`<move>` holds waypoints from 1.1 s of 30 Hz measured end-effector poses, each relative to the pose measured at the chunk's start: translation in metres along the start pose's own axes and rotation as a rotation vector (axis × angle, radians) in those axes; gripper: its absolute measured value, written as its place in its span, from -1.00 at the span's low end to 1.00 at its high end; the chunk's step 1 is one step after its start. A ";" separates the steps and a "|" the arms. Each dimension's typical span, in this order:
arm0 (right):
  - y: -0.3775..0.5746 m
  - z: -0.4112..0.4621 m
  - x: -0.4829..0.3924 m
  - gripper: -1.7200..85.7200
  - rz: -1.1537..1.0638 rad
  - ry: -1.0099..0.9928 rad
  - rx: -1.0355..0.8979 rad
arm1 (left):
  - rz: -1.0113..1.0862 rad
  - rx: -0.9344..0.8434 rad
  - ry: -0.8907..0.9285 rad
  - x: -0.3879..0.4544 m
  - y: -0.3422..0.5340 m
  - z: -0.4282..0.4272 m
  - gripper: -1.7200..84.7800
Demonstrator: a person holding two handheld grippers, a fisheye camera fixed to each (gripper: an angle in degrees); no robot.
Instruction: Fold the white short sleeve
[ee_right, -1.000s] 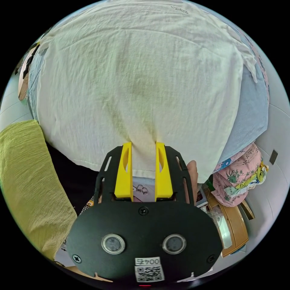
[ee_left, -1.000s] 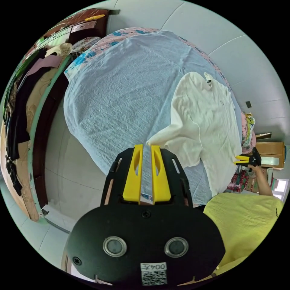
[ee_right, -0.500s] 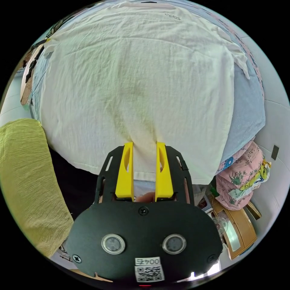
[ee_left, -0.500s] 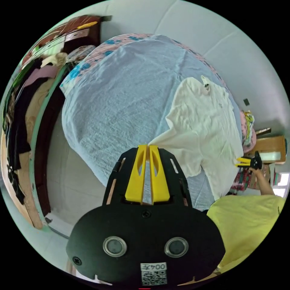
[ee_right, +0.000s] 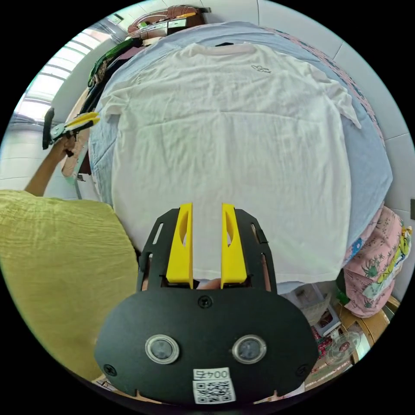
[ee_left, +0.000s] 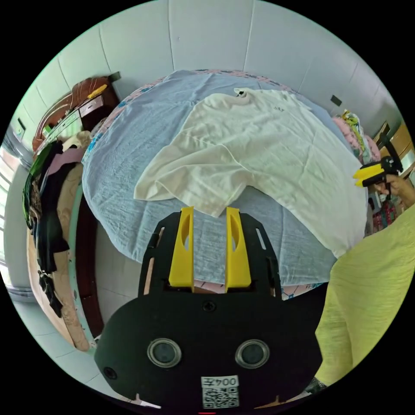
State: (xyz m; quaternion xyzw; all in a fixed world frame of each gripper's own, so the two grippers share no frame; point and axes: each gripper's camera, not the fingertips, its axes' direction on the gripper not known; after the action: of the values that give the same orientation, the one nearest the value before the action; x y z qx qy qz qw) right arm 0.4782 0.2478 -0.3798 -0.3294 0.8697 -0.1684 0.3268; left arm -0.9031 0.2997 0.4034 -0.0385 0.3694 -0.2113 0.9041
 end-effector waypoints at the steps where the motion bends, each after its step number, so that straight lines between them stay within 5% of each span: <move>1: -0.005 0.008 -0.008 -0.72 -0.013 -0.019 -0.011 | 0.010 0.008 -0.068 0.017 0.001 0.001 -0.70; 8: -0.008 0.057 -0.027 -0.74 -0.038 -0.014 -0.070 | 0.094 -0.038 -0.328 0.068 0.000 0.016 -0.77; 22: 0.030 0.126 -0.019 -0.75 -0.110 0.161 -0.131 | 0.344 -0.351 -0.246 0.054 0.014 -0.033 -0.82; 25: 0.038 0.121 -0.018 -0.73 -0.140 0.151 -0.100 | 0.201 -0.349 -0.140 0.014 0.034 -0.037 -0.77; 31: 0.020 0.051 -0.055 -0.74 -0.342 0.018 0.351 | -0.292 -0.091 0.254 -0.082 0.091 -0.071 -0.78; 33: -0.014 0.050 -0.072 -0.76 -0.420 0.003 0.333 | -0.474 -0.023 0.376 -0.104 0.114 -0.069 -0.78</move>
State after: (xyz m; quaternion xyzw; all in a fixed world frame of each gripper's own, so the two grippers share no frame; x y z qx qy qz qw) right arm 0.5599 0.2829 -0.3762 -0.4442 0.7429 -0.3738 0.3332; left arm -0.9765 0.4519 0.3957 -0.0942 0.5131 -0.4159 0.7449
